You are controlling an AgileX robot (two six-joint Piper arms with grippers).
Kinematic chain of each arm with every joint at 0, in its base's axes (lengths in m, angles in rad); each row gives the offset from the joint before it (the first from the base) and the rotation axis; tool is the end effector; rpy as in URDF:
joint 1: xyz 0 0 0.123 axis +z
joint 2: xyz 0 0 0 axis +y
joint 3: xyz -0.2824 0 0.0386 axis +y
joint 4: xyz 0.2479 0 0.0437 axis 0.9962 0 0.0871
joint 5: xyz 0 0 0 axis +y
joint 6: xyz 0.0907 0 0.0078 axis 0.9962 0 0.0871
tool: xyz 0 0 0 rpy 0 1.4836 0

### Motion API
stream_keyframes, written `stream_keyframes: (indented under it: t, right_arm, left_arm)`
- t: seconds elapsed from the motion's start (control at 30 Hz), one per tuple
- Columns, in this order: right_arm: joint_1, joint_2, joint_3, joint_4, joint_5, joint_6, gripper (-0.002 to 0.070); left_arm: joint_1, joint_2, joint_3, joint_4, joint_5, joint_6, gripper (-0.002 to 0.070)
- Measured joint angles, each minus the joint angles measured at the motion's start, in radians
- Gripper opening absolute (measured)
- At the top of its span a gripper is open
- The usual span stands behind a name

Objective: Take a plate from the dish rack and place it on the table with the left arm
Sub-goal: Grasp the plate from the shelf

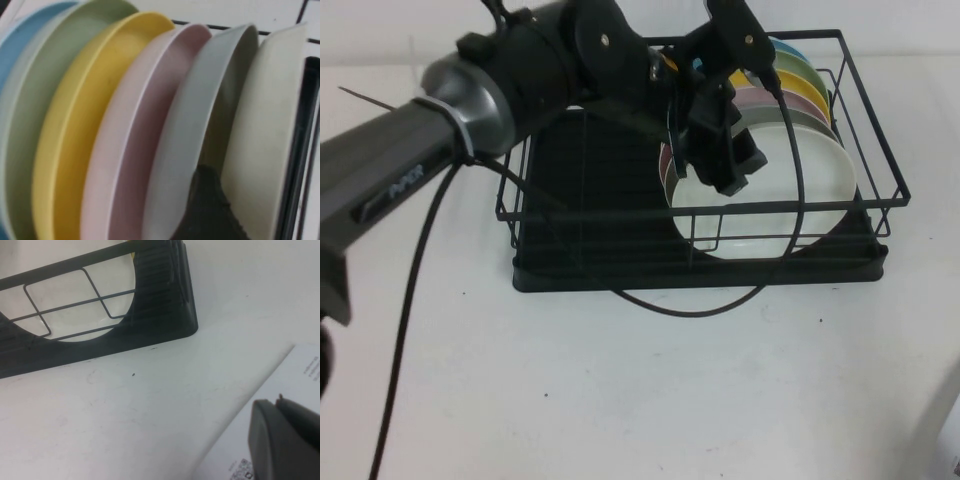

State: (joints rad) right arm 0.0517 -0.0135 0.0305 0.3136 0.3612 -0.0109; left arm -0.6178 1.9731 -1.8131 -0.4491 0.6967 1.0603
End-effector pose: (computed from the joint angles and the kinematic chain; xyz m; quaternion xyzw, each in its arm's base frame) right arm 0.0522 0.0127 0.1726 0.0594 0.7946 0.1435 0.5870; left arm 0.3631 -0.2892 0.3137 0.6001 0.6753 -0.1099 0.4144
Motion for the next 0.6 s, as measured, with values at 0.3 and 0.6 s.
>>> stream_keyframes:
  t: [0.3,0.6]
  right_arm:
    - [0.000,0.000,0.000,0.000,0.000,0.000,-0.0018]
    - [0.000,0.000,0.000,0.000,0.000,0.000,-0.0018]
  left_arm:
    - [-0.002,0.060,0.000,-0.006,-0.043,0.000,0.0195]
    - [-0.002,0.032,-0.064,0.074,0.012,0.015,0.0088]
